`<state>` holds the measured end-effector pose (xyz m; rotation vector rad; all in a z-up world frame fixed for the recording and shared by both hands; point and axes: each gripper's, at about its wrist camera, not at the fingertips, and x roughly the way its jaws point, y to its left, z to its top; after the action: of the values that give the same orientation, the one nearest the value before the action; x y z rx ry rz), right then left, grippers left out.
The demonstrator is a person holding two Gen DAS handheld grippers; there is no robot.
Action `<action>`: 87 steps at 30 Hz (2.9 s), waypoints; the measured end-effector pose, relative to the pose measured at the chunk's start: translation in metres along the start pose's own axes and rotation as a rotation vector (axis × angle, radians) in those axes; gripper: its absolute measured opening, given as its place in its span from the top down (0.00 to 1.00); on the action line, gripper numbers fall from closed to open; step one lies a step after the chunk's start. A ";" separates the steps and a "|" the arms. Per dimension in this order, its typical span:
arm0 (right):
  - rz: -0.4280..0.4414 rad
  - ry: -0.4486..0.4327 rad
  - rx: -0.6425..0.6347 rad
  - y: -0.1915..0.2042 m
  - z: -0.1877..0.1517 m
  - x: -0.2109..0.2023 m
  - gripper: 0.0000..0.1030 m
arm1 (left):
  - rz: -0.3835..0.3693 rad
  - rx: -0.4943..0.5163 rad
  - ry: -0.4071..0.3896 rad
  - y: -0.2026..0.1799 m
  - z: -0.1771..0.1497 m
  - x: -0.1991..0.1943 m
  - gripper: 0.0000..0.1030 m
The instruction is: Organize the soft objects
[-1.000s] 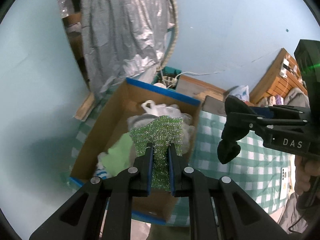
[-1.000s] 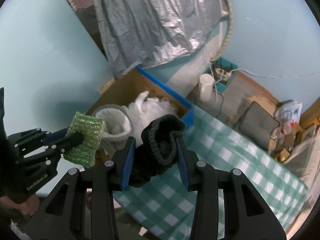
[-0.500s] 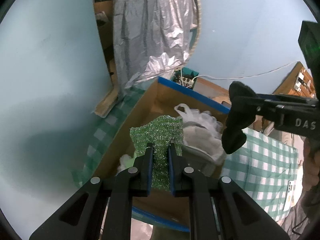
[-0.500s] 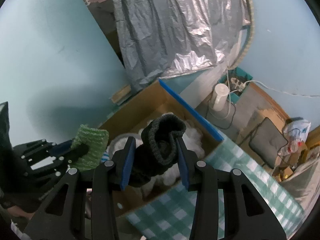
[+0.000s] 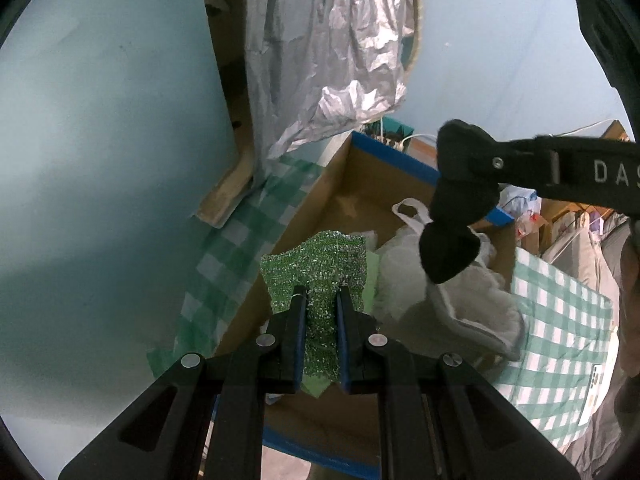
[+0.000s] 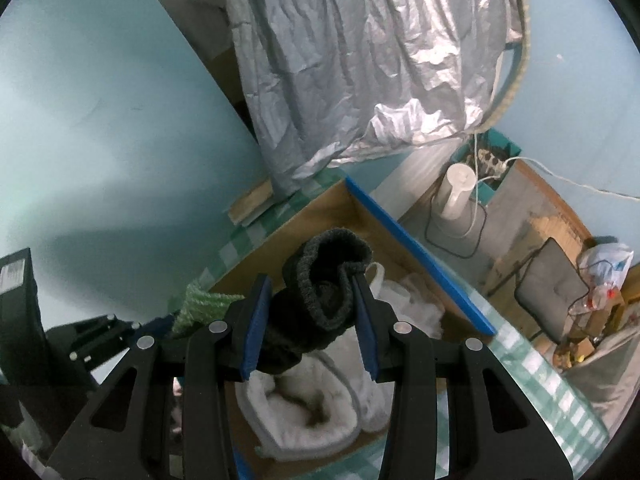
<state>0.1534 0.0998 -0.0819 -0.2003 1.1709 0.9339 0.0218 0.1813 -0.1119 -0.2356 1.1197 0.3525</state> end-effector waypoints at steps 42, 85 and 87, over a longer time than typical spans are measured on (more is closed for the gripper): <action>-0.099 -0.074 0.048 0.003 -0.023 -0.047 0.34 | -0.021 0.026 -0.062 -0.006 0.000 -0.054 0.42; -0.316 -0.282 0.353 -0.079 -0.159 -0.213 0.32 | -0.137 0.272 -0.224 -0.131 -0.015 -0.153 0.04; -0.332 -0.285 0.363 -0.082 -0.164 -0.218 0.32 | -0.133 0.285 -0.223 -0.137 -0.014 -0.154 0.04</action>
<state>0.0811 -0.1602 0.0088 0.0331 0.9842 0.4309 0.0038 0.0259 0.0230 -0.0173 0.9162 0.0953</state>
